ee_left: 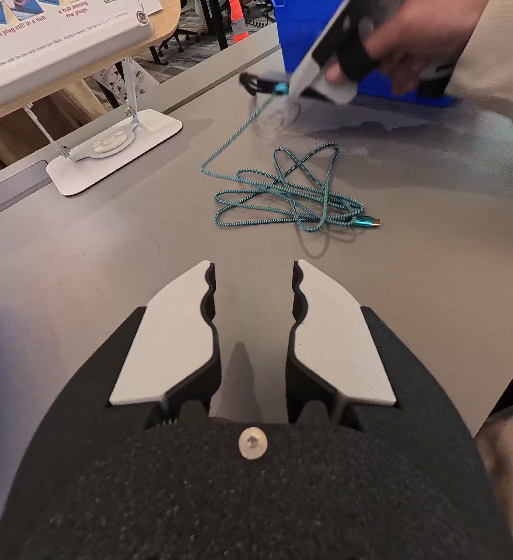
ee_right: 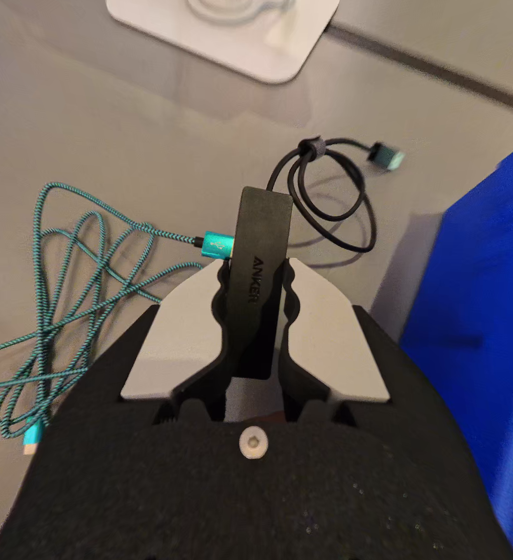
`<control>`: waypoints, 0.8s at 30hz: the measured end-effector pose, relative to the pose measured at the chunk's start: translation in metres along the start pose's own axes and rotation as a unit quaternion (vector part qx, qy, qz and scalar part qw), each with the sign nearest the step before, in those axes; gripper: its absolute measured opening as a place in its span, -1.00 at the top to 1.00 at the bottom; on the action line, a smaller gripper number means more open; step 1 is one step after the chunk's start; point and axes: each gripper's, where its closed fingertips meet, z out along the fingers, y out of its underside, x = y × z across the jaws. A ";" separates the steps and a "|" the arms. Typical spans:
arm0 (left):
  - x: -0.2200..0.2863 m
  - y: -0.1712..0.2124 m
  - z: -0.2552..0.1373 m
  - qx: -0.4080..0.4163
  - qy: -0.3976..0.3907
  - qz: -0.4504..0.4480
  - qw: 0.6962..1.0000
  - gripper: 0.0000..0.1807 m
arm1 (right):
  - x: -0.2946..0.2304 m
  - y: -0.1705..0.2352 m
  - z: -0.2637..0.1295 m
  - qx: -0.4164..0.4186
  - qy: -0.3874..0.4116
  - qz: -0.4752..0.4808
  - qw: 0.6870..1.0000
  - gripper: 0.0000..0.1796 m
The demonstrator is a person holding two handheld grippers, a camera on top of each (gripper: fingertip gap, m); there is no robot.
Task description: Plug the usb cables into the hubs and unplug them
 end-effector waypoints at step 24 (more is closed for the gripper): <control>0.000 0.001 0.000 -0.004 -0.008 0.007 1.000 0.48 | 0.142 -0.300 -0.361 0.210 0.219 -0.085 0.949 0.62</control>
